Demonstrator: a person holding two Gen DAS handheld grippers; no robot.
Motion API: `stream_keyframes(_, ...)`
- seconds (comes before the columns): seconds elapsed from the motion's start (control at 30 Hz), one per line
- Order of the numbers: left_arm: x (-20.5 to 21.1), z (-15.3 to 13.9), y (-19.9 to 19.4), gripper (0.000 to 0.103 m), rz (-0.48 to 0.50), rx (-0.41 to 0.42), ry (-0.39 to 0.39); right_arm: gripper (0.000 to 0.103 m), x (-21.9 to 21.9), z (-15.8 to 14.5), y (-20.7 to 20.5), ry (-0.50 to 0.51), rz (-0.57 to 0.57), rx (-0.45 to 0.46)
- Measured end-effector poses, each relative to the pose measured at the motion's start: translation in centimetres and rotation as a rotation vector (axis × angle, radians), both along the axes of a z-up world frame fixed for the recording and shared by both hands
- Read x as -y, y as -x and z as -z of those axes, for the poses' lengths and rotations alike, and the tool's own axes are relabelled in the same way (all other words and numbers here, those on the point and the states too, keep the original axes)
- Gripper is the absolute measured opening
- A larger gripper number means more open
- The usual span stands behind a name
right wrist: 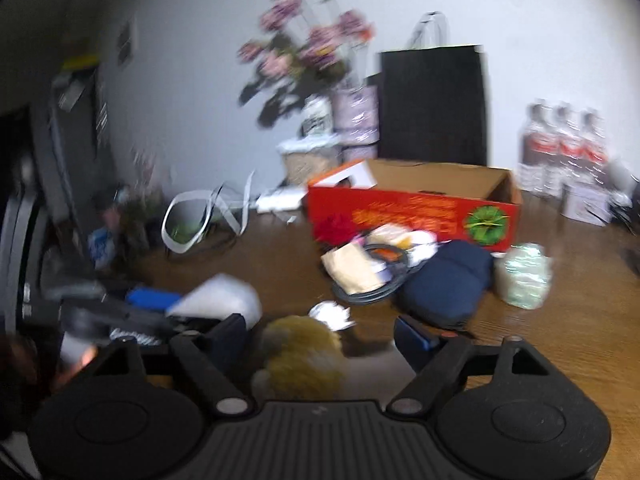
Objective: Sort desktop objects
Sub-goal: 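Carry the white box with the left tool while the right carries the plush toward the cardboard box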
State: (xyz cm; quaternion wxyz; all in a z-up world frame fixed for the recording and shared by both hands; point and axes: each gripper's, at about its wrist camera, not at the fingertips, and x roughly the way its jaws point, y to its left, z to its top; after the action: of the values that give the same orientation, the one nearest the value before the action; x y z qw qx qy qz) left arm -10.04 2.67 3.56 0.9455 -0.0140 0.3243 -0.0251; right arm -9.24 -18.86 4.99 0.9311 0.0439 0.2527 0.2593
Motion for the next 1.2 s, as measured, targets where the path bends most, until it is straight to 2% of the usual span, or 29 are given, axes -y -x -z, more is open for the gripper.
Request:
stream_keyframes(0.07,-0.3,-0.1,-0.4,0.082,-0.006,0.003,0.003,0.081,2.1,-0.1,0.2,-0.087,-0.021,-0.043)
stream_keyframes(0.13,-0.6,0.1,-0.9,0.082,-0.004,-0.001,0.024,0.082,3.0,0.3,0.0,-0.131,-0.038,-0.113)
stream_keyframes(0.2,-0.5,0.4,-1.8,0.083,0.008,-0.013,0.031,0.082,2.5,1.0,-0.2,-0.116,-0.036,-0.191)
stream_keyframes(0.27,-0.2,0.9,-2.5,0.083,0.021,-0.029,0.031,0.083,1.7,1.7,-0.5,-0.103,-0.014,-0.232)
stream_keyframes(0.33,0.1,1.3,-3.1,0.083,0.031,-0.044,0.029,0.086,1.2,2.4,-1.4,-0.138,0.028,-0.274)
stream_keyframes(0.43,0.4,1.6,-3.3,0.083,0.039,-0.05,0.022,0.088,1.0,2.4,-2.8,-0.201,0.084,-0.258)
stream_keyframes(0.53,0.5,1.6,-3.1,0.086,0.043,-0.038,0.024,0.093,-0.3,2.3,-4.8,-0.206,0.058,-0.211)
stream_keyframes(0.67,0.3,1.6,-2.9,0.091,0.045,-0.037,0.017,0.092,-1.7,1.8,-6.2,-0.138,0.076,-0.221)
stream_keyframes(0.73,-0.2,1.7,-2.8,0.097,0.028,-0.034,0.026,0.087,-1.7,1.6,-5.9,-0.066,0.147,-0.208)
stream_keyframes(0.77,-0.6,1.8,-2.8,0.097,0.016,-0.037,0.039,0.078,-1.7,1.7,-5.6,-0.012,0.218,-0.194)
stream_keyframes(0.8,-0.9,1.9,-3.0,0.097,0.005,-0.043,0.049,0.074,-1.8,1.8,-5.3,0.02,0.259,-0.188)
stream_keyframes(0.83,-1.2,2.0,-3.1,0.097,0.001,-0.049,0.054,0.074,-1.8,1.9,-5.0,0.034,0.279,-0.198)
stream_keyframes(0.93,-1.0,2.2,-3.6,0.096,0.012,-0.052,0.048,0.07,-1.8,2.6,-5.0,-0.008,0.249,-0.243)
stream_keyframes(0.97,-0.8,2.3,-3.8,0.093,0.02,-0.055,0.042,0.056,-1.9,2.8,-5.1,-0.008,0.225,-0.245)
stream_keyframes(1.0,-0.6,2.4,-3.9,0.092,0.028,-0.06,0.039,0.053,-2.0,2.9,-5.2,0.001,0.206,-0.234)
stream_keyframes(1.07,-0.2,2.3,-3.9,0.086,0.046,-0.059,0.03,0.051,-2.0,2.7,-5.8,0.049,0.151,-0.198)
stream_keyframes(1.17,0.0,2.3,-3.5,0.084,0.081,-0.058,0.038,0.052,-2.5,1.9,-7.4,0.159,0.053,-0.125)
stream_keyframes(1.2,0.1,2.3,-3.4,0.084,0.087,-0.057,0.034,0.052,-3.0,1.3,-7.5,0.203,0.053,-0.101)
